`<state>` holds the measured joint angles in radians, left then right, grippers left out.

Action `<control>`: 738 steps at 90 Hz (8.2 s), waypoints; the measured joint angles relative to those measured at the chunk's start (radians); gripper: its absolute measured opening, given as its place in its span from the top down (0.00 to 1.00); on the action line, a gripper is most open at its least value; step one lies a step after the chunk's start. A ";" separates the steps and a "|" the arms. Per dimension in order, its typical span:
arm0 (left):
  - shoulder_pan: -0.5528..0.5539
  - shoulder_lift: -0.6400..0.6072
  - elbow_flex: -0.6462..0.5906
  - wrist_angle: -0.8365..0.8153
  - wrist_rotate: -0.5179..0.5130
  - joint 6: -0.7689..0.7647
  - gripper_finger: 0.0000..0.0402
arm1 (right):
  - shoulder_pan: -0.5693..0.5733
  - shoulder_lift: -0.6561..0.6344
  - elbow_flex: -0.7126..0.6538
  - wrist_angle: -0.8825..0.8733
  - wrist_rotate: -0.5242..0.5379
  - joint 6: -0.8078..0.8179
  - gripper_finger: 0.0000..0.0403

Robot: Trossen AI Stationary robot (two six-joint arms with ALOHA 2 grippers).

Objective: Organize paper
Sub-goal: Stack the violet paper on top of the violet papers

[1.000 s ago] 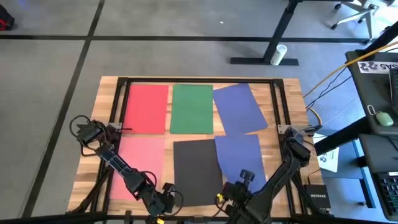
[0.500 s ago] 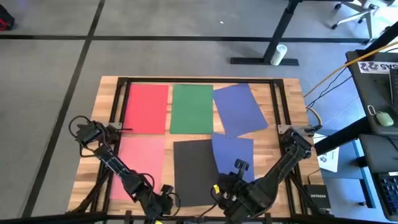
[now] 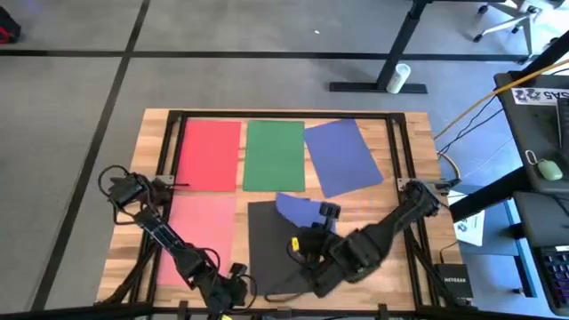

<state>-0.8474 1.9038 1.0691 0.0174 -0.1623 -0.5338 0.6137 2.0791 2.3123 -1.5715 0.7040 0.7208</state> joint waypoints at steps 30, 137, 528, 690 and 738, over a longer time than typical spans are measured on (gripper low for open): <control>-0.008 0.000 0.000 -0.001 -0.025 -0.015 1.00 | -0.189 -0.146 0.001 0.000 0.064 -0.279 1.00; -0.011 0.000 0.000 -0.006 -0.111 -0.099 1.00 | -0.640 -0.354 -0.251 0.001 -0.157 -0.869 1.00; 0.921 0.303 0.346 -0.039 0.032 0.366 1.00 | -0.640 -0.790 -1.841 1.061 -0.495 0.000 1.00; 0.958 0.322 0.342 0.019 0.096 0.411 1.00 | -0.581 -0.743 -1.849 1.425 -0.417 -0.148 1.00; 0.958 0.322 0.342 0.019 0.100 0.412 1.00 | -0.581 -0.639 -1.847 1.529 -0.572 -0.146 1.00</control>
<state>0.1108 2.2261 1.4109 0.0366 -0.0620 -0.1223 0.0329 1.4403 0.4657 -0.0424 0.1321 0.5744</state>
